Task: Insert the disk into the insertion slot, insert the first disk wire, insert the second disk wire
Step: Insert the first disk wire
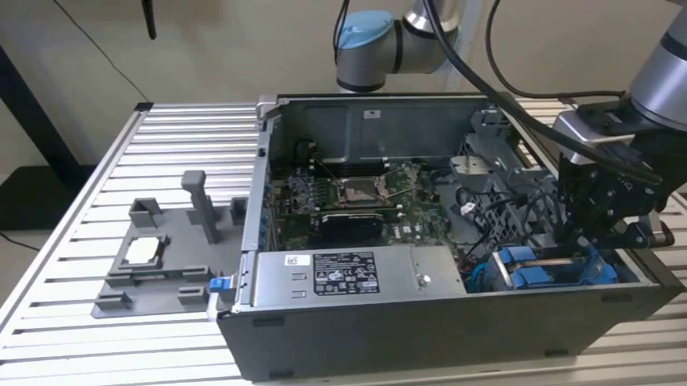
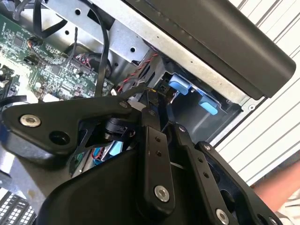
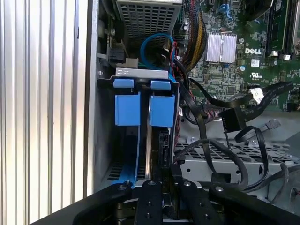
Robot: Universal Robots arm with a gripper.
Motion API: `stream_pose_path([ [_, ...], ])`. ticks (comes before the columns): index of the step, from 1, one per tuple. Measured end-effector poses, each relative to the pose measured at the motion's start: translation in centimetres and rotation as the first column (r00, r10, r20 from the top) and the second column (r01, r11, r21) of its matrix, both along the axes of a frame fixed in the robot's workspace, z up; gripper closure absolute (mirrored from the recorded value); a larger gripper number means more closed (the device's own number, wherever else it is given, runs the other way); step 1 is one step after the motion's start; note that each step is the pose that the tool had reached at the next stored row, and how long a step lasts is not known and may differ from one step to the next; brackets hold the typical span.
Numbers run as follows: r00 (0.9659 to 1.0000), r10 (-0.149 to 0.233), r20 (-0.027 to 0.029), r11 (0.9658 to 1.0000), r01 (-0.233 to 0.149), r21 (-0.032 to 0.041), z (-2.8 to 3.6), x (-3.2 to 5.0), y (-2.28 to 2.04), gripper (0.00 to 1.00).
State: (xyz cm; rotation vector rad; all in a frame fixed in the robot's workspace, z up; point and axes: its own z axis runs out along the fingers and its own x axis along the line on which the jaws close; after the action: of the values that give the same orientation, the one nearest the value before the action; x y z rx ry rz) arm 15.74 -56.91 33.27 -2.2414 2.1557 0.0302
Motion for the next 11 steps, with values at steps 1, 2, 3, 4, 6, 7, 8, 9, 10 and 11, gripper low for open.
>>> stream_pose_path([
  [1,1.0,0.0,0.0,1.0,0.0,0.0002,0.02,0.0,0.0,0.81],
  [2,1.0,0.0,0.0,1.0,0.0,0.0015,0.07,0.0,0.01,0.81],
  [3,1.0,0.0,0.0,1.0,0.0,0.0023,0.26,0.0,0.0,0.8],
  [4,1.0,0.0,0.0,1.0,0.0,0.0014,0.68,0.0,0.0,0.8],
  [6,1.0,0.0,0.0,1.0,0.0,0.0008,1.61,-0.03,0.01,0.73],
  [7,1.0,0.0,0.0,1.0,0.0,0.0003,1.98,-0.04,0.0,0.73],
  [8,1.0,0.0,0.0,1.0,0.0,0.0005,2.35,-0.06,0.0,0.73],
  [9,1.0,0.0,0.0,1.0,0.0,0.0009,2.68,-0.09,0.0,0.73],
  [10,1.0,0.0,0.0001,1.0,0.0,0.0013,3.05,-0.13,0.0,0.73],
  [11,1.0,0.0,0.0003,1.0,0.0,0.0015,3.42,-0.16,0.0,0.73],
])
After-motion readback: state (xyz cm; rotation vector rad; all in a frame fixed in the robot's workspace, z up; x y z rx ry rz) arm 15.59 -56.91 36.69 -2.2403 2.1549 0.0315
